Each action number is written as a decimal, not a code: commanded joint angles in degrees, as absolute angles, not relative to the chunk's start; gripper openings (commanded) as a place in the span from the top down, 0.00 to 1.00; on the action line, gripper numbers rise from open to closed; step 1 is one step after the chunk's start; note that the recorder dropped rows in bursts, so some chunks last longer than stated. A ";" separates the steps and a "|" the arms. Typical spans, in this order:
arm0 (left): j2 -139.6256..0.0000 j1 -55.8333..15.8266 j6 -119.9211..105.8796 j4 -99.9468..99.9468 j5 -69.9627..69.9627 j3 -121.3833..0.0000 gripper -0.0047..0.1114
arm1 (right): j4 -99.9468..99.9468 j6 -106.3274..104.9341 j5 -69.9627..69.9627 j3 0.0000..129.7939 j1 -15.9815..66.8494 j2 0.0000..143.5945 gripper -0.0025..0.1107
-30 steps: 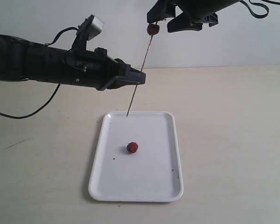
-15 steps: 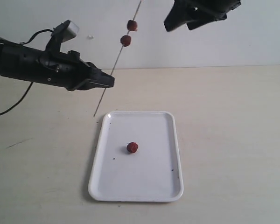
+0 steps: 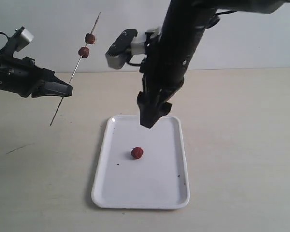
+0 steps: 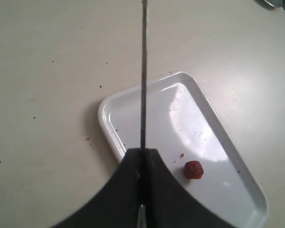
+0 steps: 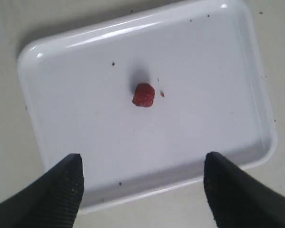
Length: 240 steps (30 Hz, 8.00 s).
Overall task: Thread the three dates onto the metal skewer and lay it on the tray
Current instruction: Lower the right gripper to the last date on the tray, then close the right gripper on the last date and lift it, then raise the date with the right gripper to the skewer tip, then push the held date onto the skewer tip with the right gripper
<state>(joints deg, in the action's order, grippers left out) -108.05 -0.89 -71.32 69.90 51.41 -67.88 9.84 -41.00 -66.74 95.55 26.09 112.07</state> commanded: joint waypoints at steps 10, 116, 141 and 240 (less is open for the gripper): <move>-107.65 -0.54 -71.10 69.75 52.55 -68.15 0.96 | 7.48 -35.38 -65.51 95.29 28.03 123.90 0.41; -107.65 -0.54 -71.54 67.83 52.13 -68.15 0.96 | 4.38 -112.20 -53.39 95.29 30.59 129.99 0.78; -107.65 -0.54 -71.54 67.80 53.06 -68.15 0.96 | 4.60 -80.63 -64.87 95.29 30.59 119.54 0.79; -111.74 -15.06 -73.55 82.46 60.88 -67.29 0.96 | 94.60 -49.44 -52.22 95.29 -2.64 121.39 0.79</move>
<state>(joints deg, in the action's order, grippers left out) -112.24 -14.86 -73.01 81.85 58.47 -67.17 94.75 -48.13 -54.25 95.41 -2.34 121.44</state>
